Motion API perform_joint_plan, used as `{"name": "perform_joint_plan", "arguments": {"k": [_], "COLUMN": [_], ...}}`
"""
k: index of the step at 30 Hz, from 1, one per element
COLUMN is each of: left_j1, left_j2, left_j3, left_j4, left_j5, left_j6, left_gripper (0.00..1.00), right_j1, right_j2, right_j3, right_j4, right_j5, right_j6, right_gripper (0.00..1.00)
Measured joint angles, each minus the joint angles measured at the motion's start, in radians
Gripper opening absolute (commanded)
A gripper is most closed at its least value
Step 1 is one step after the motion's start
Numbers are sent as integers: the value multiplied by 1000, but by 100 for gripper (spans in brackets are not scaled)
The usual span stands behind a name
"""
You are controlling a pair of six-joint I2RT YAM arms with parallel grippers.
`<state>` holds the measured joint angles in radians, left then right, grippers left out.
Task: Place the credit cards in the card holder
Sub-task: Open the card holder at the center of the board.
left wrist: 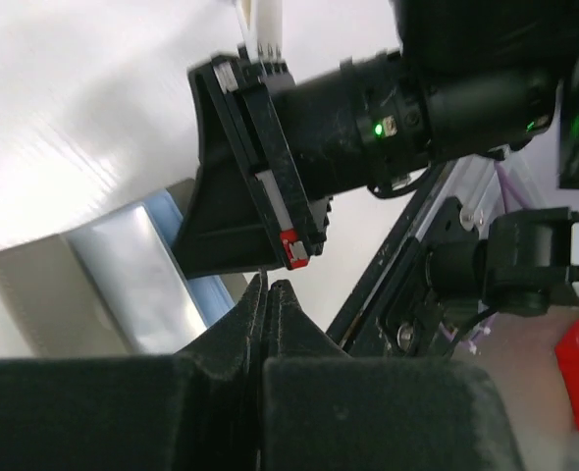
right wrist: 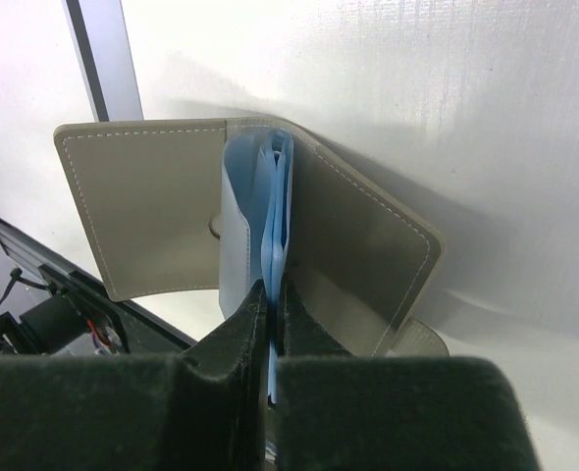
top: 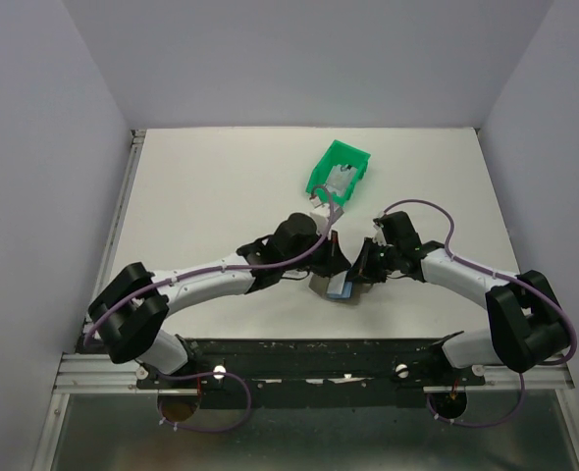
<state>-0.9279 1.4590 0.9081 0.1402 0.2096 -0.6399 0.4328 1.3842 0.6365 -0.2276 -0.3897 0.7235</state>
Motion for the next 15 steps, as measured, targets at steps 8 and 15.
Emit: {"name": "perform_joint_plan", "arguments": {"k": [8,15], "left_j1": [-43,-47], "left_j2": [140,166], "left_j3": [0,-6], "left_j4": [39,68], "left_j5": [36,36], "left_j6": [-20,-50], "left_gripper": [0,0], "right_j1": [0,0], "right_j2": [0,0], "right_j3": [0,0], "right_j4": [0,0], "right_j5": [0,0], "right_j6": [0,0], "right_gripper": [3,3]}}
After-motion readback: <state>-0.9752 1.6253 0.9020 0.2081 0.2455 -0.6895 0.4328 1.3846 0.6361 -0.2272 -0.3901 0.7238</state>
